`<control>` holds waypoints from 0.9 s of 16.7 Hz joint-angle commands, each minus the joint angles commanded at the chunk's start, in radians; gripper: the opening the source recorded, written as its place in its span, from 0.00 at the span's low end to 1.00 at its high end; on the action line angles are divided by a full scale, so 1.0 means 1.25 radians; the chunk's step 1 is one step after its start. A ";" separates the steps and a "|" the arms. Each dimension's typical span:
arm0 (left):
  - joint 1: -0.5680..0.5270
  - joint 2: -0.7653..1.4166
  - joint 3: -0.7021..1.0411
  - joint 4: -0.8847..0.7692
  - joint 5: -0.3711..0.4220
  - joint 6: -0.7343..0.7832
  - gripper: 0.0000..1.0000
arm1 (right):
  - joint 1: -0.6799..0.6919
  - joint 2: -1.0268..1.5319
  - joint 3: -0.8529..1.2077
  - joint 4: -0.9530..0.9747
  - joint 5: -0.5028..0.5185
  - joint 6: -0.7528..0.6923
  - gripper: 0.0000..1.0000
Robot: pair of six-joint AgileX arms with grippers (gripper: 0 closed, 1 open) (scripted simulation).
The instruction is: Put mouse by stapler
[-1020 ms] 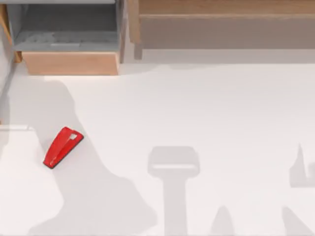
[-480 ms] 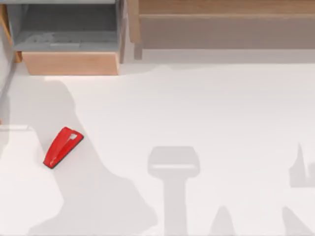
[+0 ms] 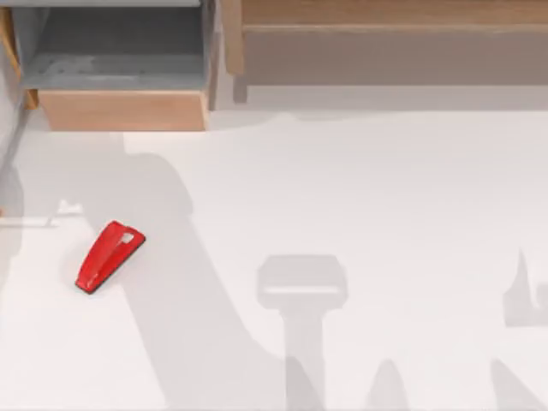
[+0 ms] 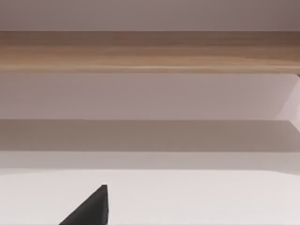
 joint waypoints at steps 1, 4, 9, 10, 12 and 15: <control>-0.007 -0.030 -0.016 0.006 -0.005 -0.018 0.00 | 0.000 0.000 0.000 0.000 0.000 0.000 1.00; -0.046 -0.123 -0.080 0.031 -0.020 -0.079 0.00 | 0.000 0.000 0.000 0.000 0.000 0.000 1.00; -0.167 -0.250 -0.230 0.089 -0.039 -0.194 0.00 | 0.000 0.000 0.000 0.000 0.000 0.000 1.00; -0.197 -0.269 -0.265 0.102 -0.042 -0.218 0.00 | 0.000 0.000 0.000 0.000 0.000 0.000 1.00; -0.263 -0.301 -0.338 0.128 -0.045 -0.265 0.00 | 0.000 0.000 0.000 0.000 0.000 0.000 1.00; -0.365 -0.336 -0.449 0.169 -0.046 -0.332 0.00 | 0.000 0.000 0.000 0.000 0.000 0.000 1.00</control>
